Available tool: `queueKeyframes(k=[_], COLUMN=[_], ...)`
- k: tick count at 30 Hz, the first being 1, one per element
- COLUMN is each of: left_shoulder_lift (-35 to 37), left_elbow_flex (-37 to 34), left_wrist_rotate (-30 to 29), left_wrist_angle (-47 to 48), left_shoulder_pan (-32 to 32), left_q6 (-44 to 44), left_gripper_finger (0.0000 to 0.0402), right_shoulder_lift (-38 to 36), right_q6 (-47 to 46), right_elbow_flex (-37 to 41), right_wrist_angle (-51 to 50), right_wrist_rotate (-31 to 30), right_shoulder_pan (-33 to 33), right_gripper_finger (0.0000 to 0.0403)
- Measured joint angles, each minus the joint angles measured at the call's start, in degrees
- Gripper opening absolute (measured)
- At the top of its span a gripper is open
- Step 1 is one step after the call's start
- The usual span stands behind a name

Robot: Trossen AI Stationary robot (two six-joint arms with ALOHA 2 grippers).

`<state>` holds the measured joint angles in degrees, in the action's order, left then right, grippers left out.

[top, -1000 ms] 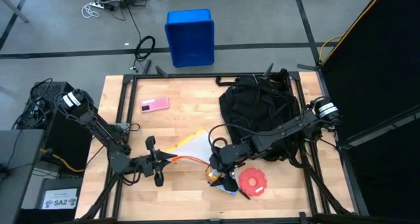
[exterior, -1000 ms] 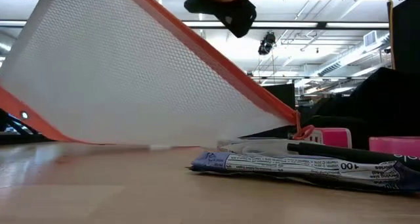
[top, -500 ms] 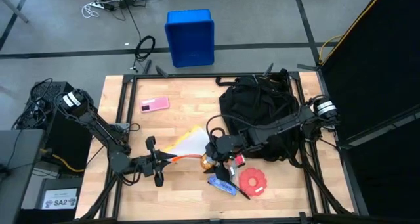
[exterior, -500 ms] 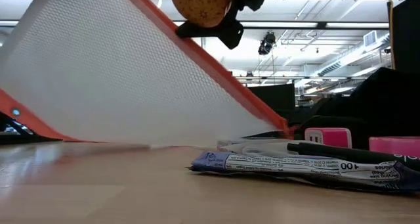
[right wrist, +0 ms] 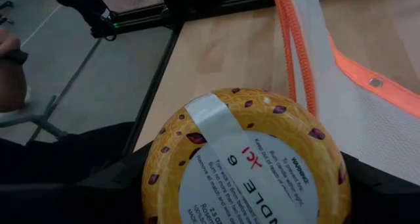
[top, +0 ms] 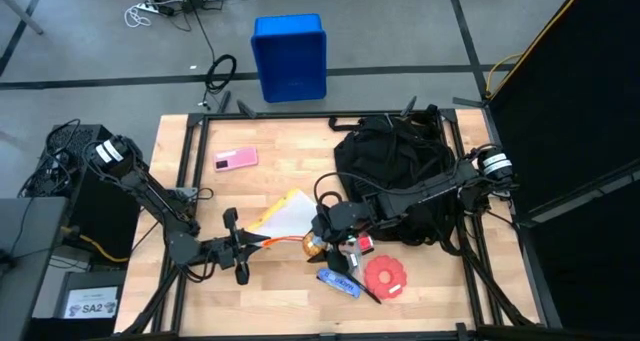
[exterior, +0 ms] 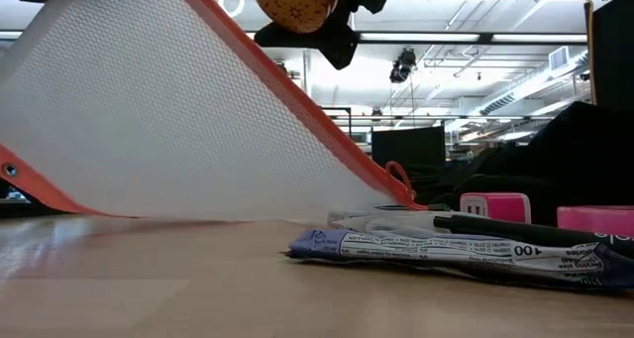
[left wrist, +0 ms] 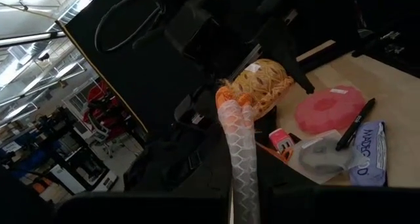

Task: Unpack backpack
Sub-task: Put the scented candle into the zip bag

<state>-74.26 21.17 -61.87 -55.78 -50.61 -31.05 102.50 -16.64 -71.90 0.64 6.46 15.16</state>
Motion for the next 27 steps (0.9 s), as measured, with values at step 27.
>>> queueKeyframes(k=[27], left_shoulder_lift=[0.0], left_elbow_flex=[0.0], left_wrist_rotate=[5.7], left_wrist_angle=[-3.2], left_shoulder_pan=[1.9], left_q6=[-0.4], left_gripper_finger=[0.0000], right_shoulder_lift=[0.5], right_q6=[1.8], right_elbow_flex=[0.0], right_wrist_angle=[2.5], right_wrist_rotate=[1.1], right_shoulder_pan=[-5.2], right_gripper_finger=[0.0258])
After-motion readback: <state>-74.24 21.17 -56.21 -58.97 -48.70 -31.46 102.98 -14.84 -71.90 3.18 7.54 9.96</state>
